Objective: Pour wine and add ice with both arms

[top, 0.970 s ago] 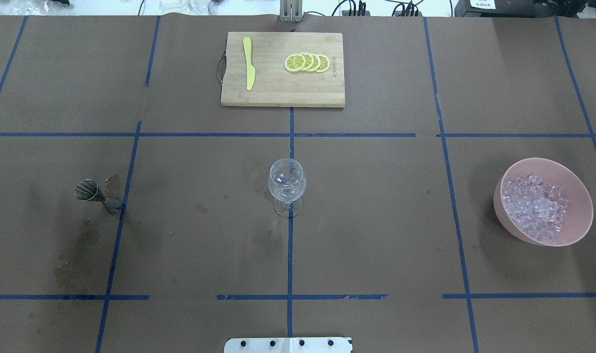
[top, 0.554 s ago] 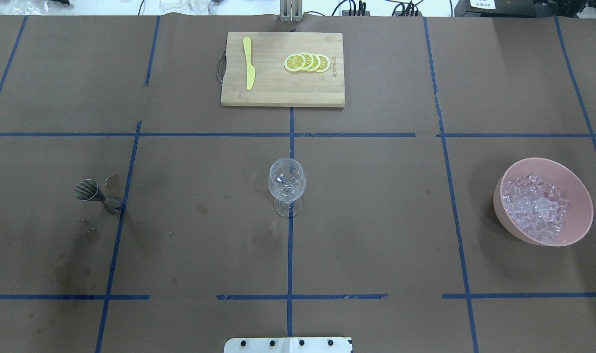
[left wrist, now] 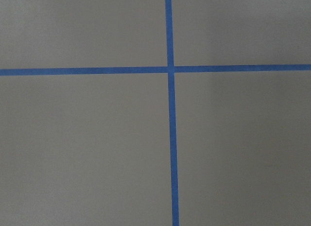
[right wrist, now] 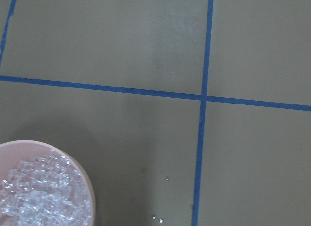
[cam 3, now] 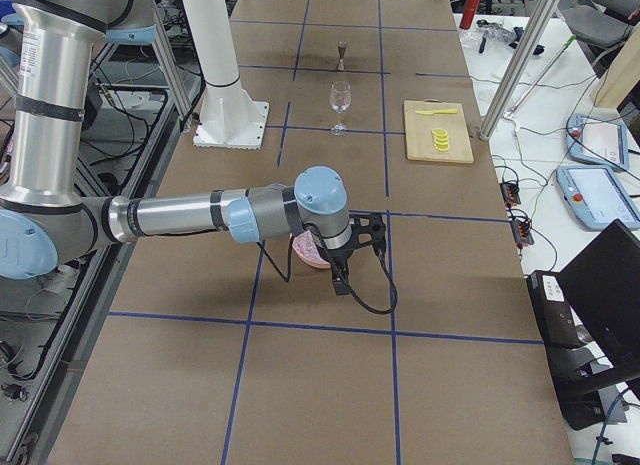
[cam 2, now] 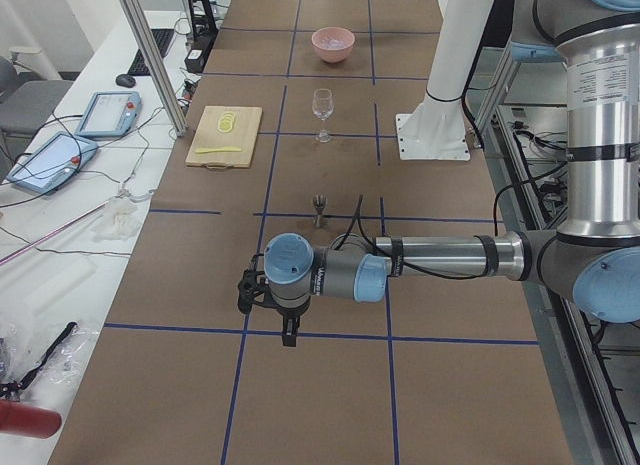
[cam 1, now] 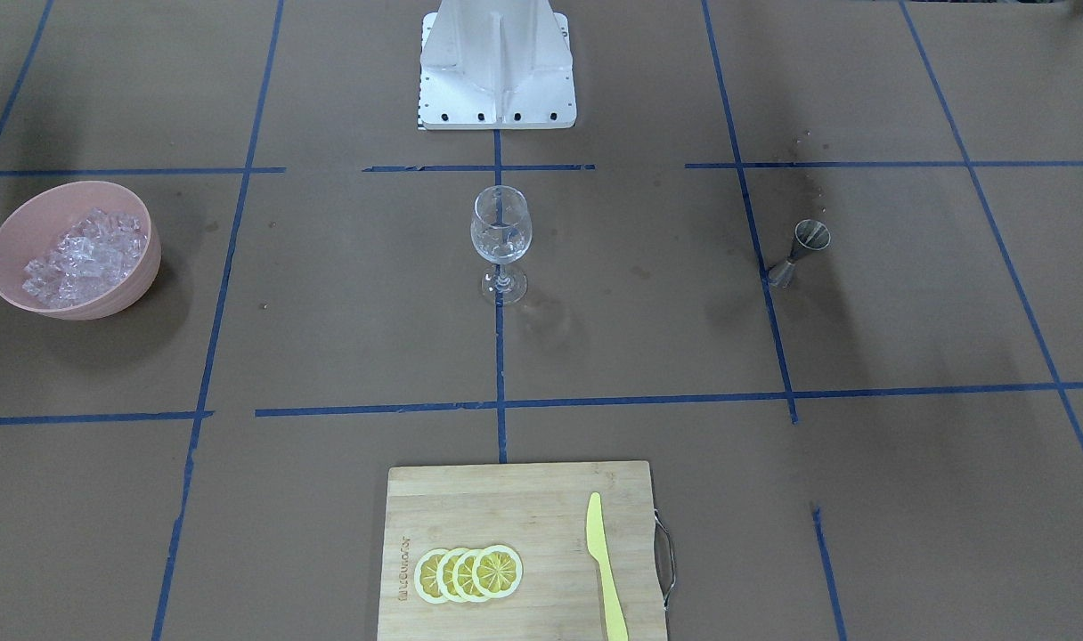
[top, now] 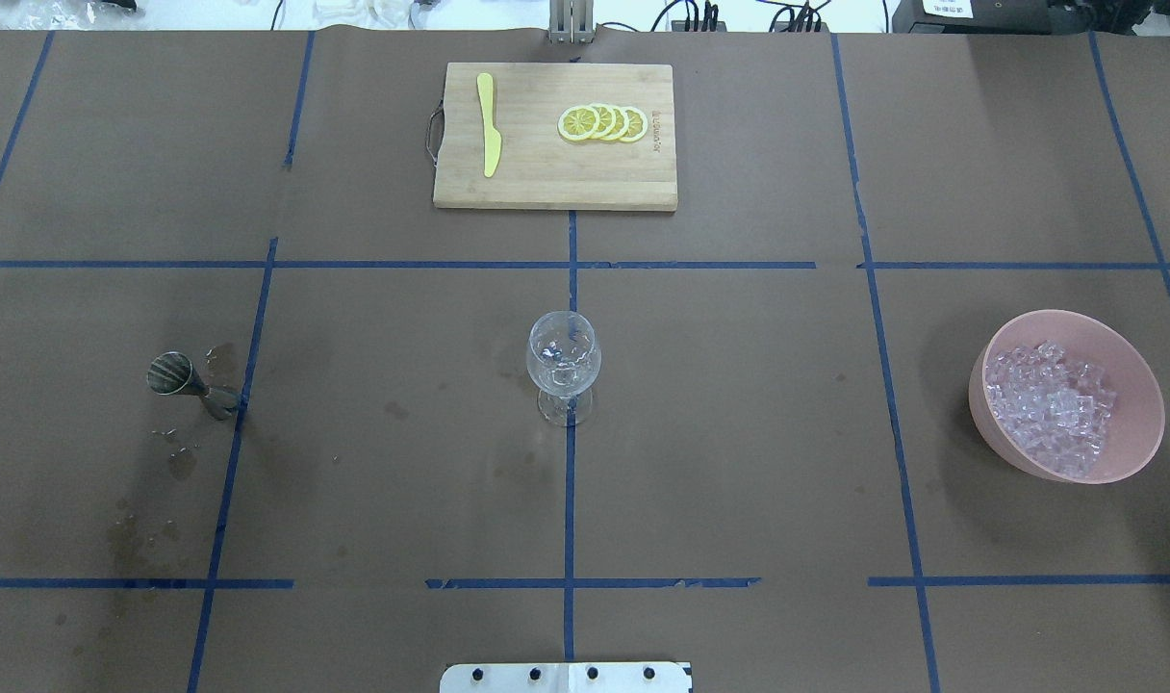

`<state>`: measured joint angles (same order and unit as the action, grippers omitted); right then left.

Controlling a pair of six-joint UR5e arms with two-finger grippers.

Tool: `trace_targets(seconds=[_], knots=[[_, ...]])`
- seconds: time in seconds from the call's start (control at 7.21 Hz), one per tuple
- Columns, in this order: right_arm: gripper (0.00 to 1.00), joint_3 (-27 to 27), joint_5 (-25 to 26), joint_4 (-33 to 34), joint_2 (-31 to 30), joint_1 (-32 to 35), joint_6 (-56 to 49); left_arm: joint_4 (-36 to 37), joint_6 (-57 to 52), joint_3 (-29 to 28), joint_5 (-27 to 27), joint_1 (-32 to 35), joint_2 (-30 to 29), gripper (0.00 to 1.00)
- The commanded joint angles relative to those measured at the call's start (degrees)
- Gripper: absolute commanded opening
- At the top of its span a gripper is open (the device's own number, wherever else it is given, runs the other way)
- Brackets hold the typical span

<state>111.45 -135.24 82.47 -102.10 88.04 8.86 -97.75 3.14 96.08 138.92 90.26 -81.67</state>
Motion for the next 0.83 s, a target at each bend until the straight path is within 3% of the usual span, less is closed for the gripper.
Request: trace_targets(seconds=[0.0, 0.14, 0.28, 0.42, 0.55, 0.69], knots=[[1.00, 2.97, 2.16, -7.68, -0.03, -8.71, 16.53, 0.02, 0.11, 3.14, 0.03, 0.09, 1.26, 1.00], [1.00, 2.80, 5.92, -16.81, -0.56, -15.20, 28.55, 0.02, 0.11, 2.89, 0.03, -0.08, 0.73, 1.00], [0.99, 2.54, 9.78, -22.99, -1.95, -21.70, 34.06, -0.07, 0.11, 3.41, 0.03, 0.00, 0.55, 1.00], [0.98, 2.54, 11.13, -26.88, -3.27, -25.16, 37.86, -0.15, 0.11, 3.50, 0.03, 0.00, 0.37, 1.00], [0.87, 2.54, 16.27, -30.66, -5.11, -29.37, 43.64, -0.16, 0.11, 3.24, 0.03, 0.00, 0.02, 1.00], [0.85, 2.54, 21.89, -33.39, -6.26, -34.81, 49.61, -0.24, 0.11, 2.97, 0.03, -0.08, -0.15, 1.00]])
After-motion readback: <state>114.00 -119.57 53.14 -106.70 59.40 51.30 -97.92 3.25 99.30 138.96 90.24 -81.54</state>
